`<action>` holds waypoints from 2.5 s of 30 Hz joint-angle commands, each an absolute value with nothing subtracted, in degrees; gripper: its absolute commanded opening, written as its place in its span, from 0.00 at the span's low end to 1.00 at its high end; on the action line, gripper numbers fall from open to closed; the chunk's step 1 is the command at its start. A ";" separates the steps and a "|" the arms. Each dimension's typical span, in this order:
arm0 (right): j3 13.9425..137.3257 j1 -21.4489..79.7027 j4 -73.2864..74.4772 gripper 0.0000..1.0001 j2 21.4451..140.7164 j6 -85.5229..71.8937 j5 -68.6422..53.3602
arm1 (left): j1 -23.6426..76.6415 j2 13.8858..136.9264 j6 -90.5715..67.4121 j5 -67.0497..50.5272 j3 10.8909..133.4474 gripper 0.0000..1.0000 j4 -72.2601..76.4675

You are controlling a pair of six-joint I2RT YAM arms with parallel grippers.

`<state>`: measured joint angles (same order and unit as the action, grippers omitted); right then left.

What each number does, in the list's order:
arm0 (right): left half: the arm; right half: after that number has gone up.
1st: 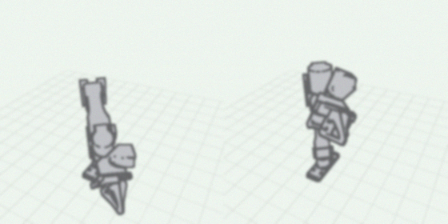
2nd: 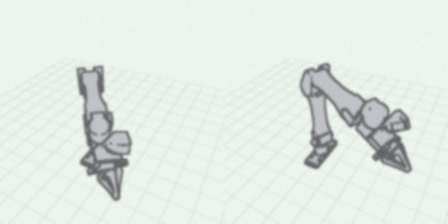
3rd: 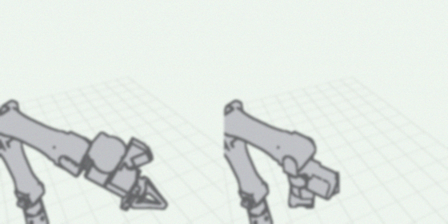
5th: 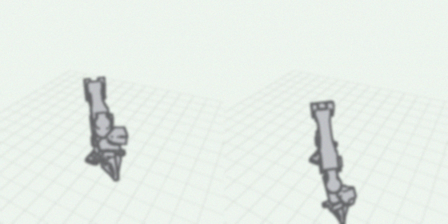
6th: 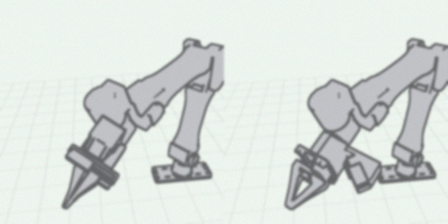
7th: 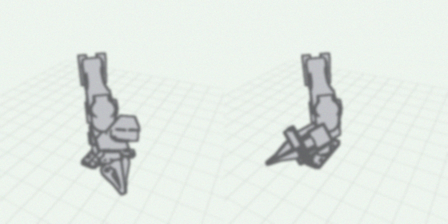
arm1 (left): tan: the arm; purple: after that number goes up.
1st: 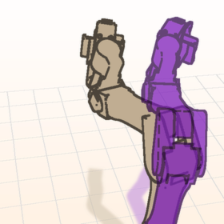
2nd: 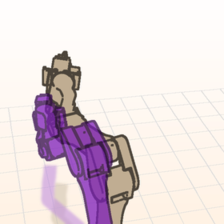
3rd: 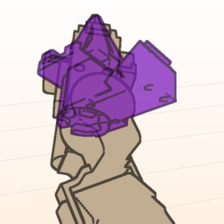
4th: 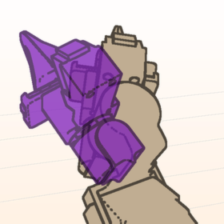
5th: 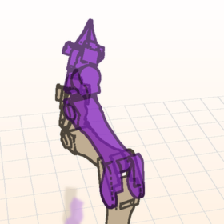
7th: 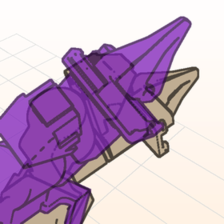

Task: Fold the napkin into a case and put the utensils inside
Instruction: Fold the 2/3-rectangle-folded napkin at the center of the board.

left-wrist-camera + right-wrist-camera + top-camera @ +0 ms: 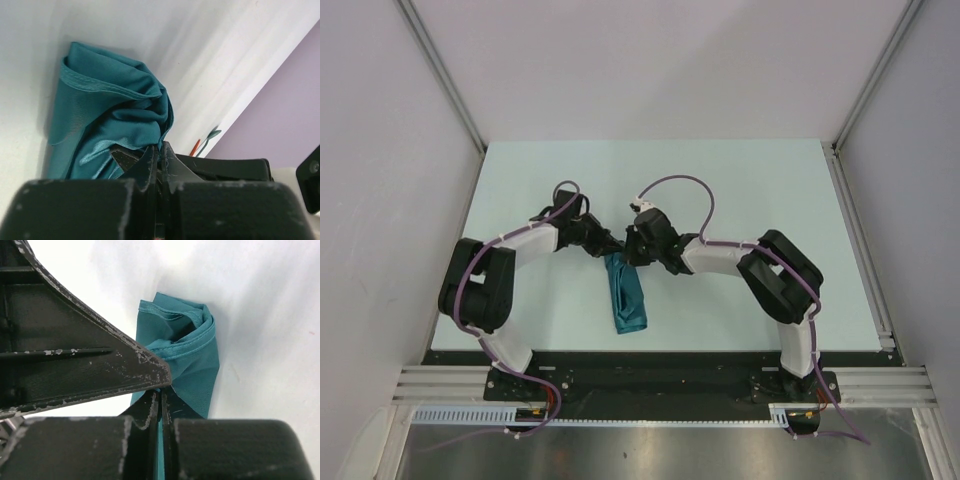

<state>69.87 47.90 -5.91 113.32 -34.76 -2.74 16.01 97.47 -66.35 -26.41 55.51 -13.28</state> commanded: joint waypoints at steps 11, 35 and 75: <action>69.34 43.50 -6.68 0.00 111.80 -28.66 -12.92 | 15.73 92.02 -43.96 -22.24 62.22 0.55 -18.54; 76.20 44.21 -2.11 0.00 115.22 -20.30 -18.98 | 15.99 106.34 -40.96 -23.29 78.22 0.81 -37.71; 78.84 43.95 2.37 0.00 116.37 -19.25 -16.44 | 17.58 106.70 -41.30 -24.77 74.62 0.57 -36.31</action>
<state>76.40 43.77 2.44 115.94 -20.69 -17.85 17.30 107.37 -38.96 -22.68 75.81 -37.23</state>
